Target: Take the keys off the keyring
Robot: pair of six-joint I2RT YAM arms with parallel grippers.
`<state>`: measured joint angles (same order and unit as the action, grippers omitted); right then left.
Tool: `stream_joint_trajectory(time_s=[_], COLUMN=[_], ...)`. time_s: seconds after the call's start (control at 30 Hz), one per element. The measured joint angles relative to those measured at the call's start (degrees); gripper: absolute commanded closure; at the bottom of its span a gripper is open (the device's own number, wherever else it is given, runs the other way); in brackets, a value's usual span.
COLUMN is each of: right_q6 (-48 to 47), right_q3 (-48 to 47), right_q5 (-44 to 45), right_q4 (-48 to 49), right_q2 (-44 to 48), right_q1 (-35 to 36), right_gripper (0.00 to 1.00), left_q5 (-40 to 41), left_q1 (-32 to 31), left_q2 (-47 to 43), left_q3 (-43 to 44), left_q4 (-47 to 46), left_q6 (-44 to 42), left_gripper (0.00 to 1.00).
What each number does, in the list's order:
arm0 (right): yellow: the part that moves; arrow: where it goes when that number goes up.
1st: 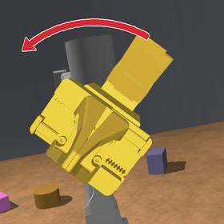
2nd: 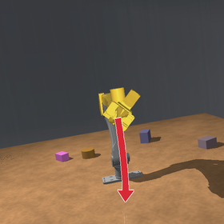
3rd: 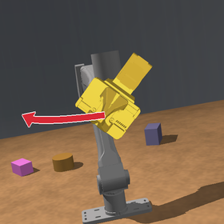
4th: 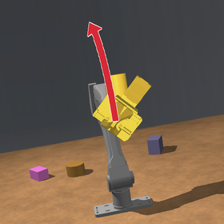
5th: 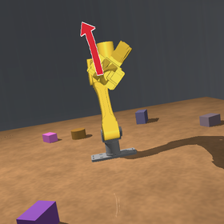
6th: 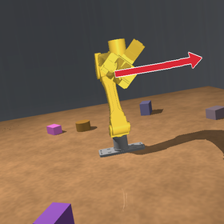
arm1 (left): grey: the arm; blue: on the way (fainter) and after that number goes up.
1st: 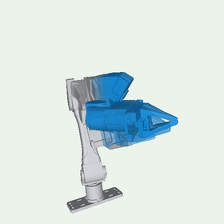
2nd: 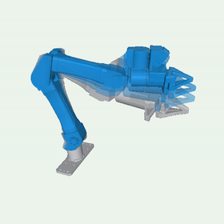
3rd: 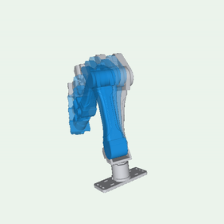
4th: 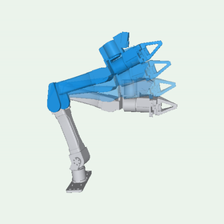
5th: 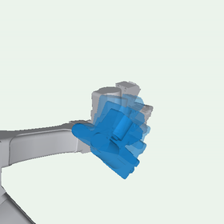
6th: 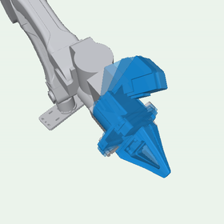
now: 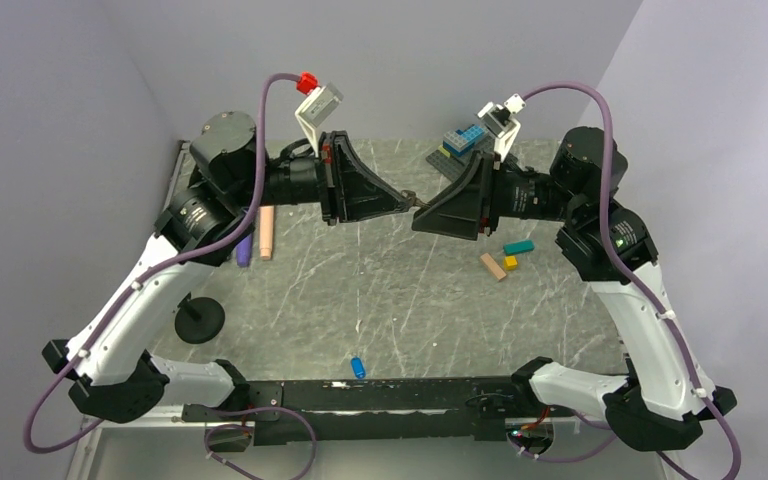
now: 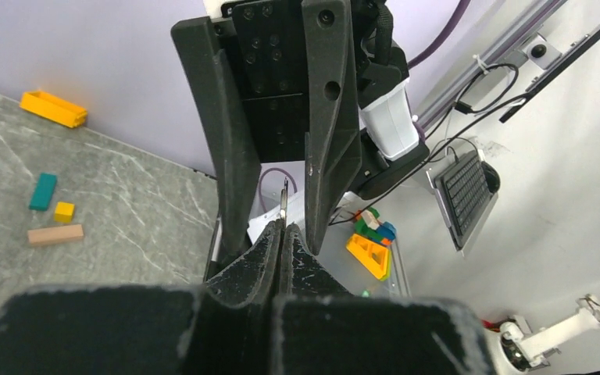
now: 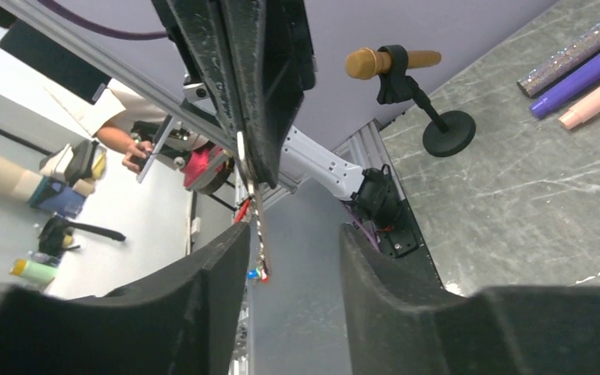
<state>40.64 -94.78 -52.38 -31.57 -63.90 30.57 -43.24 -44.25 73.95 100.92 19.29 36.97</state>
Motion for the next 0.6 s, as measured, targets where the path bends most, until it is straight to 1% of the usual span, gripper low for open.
stream_joint_trajectory(time_s=[0.03, 0.1, 0.23, 0.3, 0.47, 0.57, 0.6], right_q6=[0.1, 0.2, 0.1, 0.1, 0.0, -0.3, -0.5], right_q3=[0.3, 0.7, 0.7, 0.5, -0.9, -1.1, -1.1], right_q5=[0.0, 0.0, 0.0, -0.2, -2.1, -3.4, -3.8], right_q4=[0.1, 0.2, 0.4, 0.4, 0.5, 0.4, 0.3], right_q2=[0.0, 0.0, 0.0, -0.2, -1.6, -2.3, -2.6], right_q1=[0.0, 0.0, 0.0, 0.0, 0.0, 0.0, 0.0], right_gripper=[0.43, 0.42, 0.42, 0.44, 0.54, 0.63, 0.68], left_q5=[0.3, 0.7, 0.1, -0.5, -1.2, -2.1, -2.4], left_q1=[0.0, 0.0, 0.0, 0.0, 0.0, 0.0, 0.0], left_q2=[-0.4, -1.0, -1.2, -0.9, 1.0, 2.3, 2.6], left_q3=[-0.1, -0.1, 0.7, 2.0, 5.7, 7.3, 7.6], left_q4=[0.4, 1.0, 3.4, 5.8, 12.5, 15.0, 15.8], left_q6=[-0.4, -1.3, -2.9, -3.8, -6.4, -6.9, -7.0], left_gripper=[1.00, 1.00, 1.00, 1.00, 1.00, 1.00, 1.00])
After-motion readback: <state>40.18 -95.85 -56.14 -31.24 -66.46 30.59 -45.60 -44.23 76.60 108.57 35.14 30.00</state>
